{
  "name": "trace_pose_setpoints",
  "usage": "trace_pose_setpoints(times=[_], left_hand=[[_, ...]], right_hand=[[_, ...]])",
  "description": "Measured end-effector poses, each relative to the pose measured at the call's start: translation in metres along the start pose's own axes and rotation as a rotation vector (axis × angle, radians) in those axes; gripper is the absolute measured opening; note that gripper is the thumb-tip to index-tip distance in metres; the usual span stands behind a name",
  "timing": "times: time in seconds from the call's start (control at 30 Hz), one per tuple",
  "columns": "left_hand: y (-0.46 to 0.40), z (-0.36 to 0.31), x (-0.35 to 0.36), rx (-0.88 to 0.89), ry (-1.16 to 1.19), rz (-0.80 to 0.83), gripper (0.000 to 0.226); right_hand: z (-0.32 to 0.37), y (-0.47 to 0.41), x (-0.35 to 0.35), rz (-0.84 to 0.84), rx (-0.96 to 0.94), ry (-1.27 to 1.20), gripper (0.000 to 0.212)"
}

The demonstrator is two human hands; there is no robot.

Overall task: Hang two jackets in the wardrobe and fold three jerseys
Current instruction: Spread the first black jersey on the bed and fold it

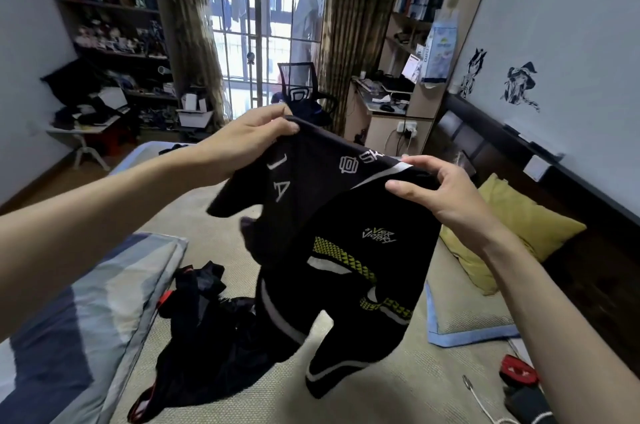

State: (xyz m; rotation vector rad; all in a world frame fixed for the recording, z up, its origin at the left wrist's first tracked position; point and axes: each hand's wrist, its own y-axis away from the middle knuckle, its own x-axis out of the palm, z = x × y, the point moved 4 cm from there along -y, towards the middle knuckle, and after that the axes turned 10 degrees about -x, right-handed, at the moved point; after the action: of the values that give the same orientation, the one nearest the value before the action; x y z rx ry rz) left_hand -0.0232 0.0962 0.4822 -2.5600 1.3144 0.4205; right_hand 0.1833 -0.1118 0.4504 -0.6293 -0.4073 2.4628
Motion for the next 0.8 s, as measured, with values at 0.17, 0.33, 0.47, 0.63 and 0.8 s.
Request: trace_pose_setpoints(times=[0.17, 0.33, 0.47, 0.63, 0.8], left_hand=[[-0.002, -0.027, -0.003, 0.144, -0.264, -0.033, 0.02], [0.003, -0.049, -0.006, 0.19, -0.321, 0.007, 0.019], [0.007, -0.056, -0.012, 0.199, -0.403, 0.076, 0.016], [0.01, -0.047, -0.025, 0.163, -0.43, 0.124, 0.014], [0.009, -0.029, -0.045, 0.048, -0.69, 0.214, 0.045]], right_hand=[[0.007, 0.007, 0.01, 0.203, 0.065, 0.039, 0.019], [-0.008, 0.023, 0.026, 0.531, 0.274, -0.189, 0.042], [-0.017, 0.043, 0.046, 0.738, 0.384, -0.381, 0.044], [-0.021, 0.049, 0.061, 0.684, 0.323, -0.65, 0.061], [-0.016, 0.036, 0.06, 0.368, 0.232, -0.658, 0.053]])
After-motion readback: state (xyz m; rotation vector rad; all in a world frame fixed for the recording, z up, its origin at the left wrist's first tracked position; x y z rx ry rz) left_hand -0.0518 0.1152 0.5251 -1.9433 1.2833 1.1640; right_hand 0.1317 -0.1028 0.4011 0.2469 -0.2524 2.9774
